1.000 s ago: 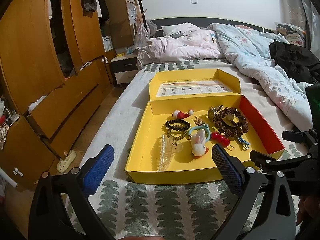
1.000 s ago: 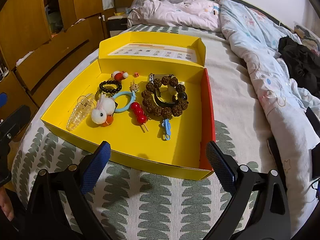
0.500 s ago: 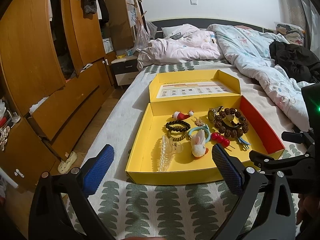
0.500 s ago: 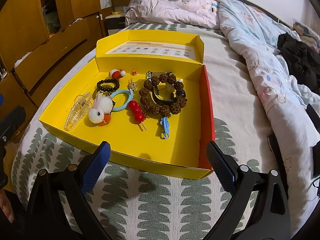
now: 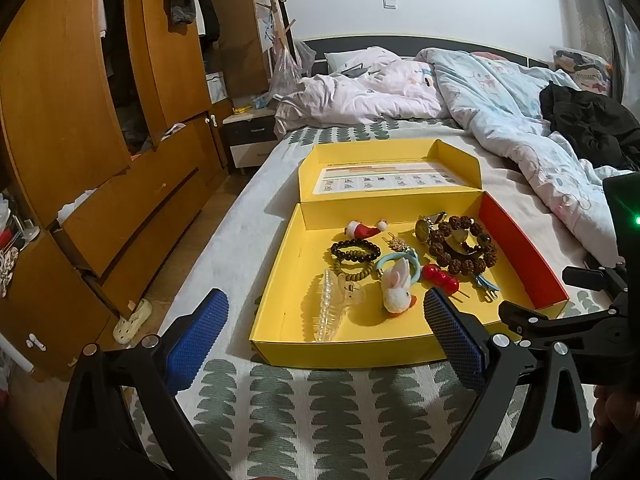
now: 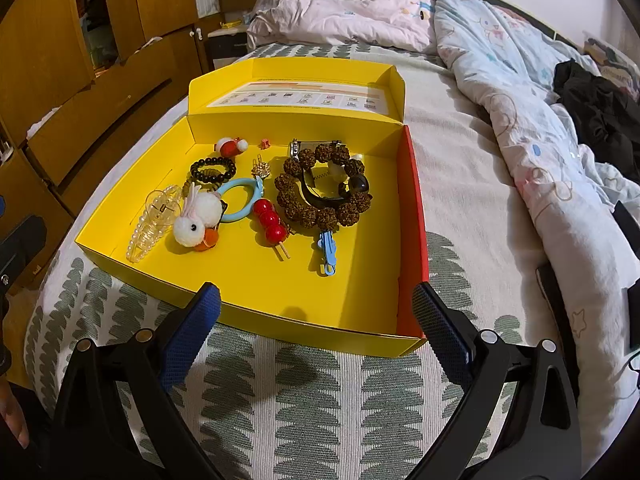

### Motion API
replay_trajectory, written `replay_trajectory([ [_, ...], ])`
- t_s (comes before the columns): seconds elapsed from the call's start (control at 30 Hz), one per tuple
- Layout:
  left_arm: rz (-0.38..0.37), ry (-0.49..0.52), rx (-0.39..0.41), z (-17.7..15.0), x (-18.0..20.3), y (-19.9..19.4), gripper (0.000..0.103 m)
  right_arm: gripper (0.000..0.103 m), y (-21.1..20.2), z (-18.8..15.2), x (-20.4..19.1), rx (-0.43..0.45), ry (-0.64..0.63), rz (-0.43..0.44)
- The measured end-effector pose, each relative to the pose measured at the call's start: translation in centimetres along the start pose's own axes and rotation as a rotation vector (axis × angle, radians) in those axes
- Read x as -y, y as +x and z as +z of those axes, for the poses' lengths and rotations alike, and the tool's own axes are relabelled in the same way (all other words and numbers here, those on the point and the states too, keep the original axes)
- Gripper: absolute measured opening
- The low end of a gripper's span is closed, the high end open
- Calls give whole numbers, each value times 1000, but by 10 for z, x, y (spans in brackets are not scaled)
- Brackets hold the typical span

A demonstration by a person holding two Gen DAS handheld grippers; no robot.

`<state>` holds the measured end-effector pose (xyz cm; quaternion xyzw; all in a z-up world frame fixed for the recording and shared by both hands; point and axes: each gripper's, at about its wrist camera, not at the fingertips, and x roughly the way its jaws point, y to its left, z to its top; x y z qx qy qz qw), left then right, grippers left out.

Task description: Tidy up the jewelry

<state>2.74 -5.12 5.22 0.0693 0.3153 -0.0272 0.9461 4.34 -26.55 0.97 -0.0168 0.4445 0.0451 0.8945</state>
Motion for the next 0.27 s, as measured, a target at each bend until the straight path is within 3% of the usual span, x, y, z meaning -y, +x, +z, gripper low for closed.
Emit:
replay_trajectory([
  [0.27,-22,-7,-24,0,2,5,97,96,0,0,0,-1,-2,-1],
])
